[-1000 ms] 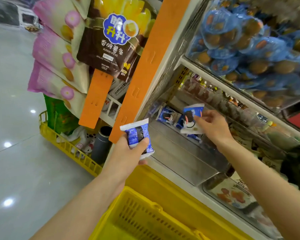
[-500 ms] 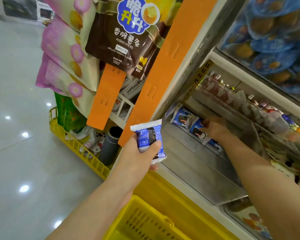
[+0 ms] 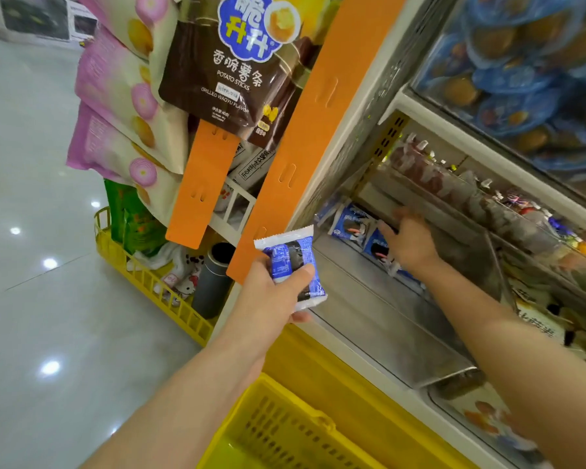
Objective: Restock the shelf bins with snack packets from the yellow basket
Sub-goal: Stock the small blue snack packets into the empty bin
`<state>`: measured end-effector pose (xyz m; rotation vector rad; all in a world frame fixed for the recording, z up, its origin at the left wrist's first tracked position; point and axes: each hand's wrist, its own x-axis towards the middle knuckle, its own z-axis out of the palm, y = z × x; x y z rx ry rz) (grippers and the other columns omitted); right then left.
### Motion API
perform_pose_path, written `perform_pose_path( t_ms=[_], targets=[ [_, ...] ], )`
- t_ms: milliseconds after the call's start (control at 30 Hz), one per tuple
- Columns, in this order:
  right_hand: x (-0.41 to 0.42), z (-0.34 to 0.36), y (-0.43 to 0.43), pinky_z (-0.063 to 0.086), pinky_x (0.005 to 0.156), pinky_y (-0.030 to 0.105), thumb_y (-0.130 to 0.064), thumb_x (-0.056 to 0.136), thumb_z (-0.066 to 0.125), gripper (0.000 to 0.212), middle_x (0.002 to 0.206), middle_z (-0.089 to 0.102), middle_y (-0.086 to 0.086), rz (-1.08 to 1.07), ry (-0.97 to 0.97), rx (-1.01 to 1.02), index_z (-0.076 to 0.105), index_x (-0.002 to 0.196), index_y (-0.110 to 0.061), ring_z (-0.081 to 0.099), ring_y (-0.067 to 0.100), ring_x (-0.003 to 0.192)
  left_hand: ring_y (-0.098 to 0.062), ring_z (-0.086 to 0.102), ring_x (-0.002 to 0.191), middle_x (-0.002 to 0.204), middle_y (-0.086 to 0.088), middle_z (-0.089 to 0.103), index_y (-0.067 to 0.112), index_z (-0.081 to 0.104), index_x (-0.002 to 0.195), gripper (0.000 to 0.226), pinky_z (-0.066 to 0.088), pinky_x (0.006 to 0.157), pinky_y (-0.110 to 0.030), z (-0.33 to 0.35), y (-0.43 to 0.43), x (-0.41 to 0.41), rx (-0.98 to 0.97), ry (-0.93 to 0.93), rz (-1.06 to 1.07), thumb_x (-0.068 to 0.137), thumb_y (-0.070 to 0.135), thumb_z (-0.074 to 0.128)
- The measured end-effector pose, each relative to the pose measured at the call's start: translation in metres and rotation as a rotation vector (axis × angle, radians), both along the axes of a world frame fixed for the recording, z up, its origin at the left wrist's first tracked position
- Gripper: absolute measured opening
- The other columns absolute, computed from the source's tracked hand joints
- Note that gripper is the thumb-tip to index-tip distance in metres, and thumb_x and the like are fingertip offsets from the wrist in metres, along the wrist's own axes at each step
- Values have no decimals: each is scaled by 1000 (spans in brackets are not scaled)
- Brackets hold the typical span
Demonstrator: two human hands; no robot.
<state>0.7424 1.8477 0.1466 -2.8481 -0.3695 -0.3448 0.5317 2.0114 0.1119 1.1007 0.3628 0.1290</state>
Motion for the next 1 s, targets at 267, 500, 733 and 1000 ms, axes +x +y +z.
perform_pose_path(
  t_ms=[267,500,733,1000],
  targets=[
    [-149,33,20,54,67,23,-31,97,43,18,96,64,-5,278,283,614,53,107,-19,65,6,74,-14,68,71,104,-7,64,15,50,121,34,52,49,-23,16,-11,-15,-52,-79,-226,89,8,57],
    [-197,46,-7,57,64,20,-11,88,60,7,84,69,10,376,354,721,64,86,-6,67,9,73,-14,60,93,106,2,58,30,53,106,19,51,81,-32,18,-31,-33,365,-113,-190,90,20,59],
    [-233,44,-46,48,89,20,-30,84,61,19,107,65,-1,786,-228,-33,71,84,-14,59,8,106,-23,71,74,92,-15,71,7,60,109,40,57,60,-36,39,-49,-47,-441,23,-344,98,37,36],
    [-260,49,-62,41,97,13,-44,86,49,34,119,50,-21,585,-110,163,53,117,-30,47,-7,113,-11,70,76,93,-6,71,11,58,112,22,54,62,-22,42,-65,-60,-208,-133,-373,91,10,51]
  ],
)
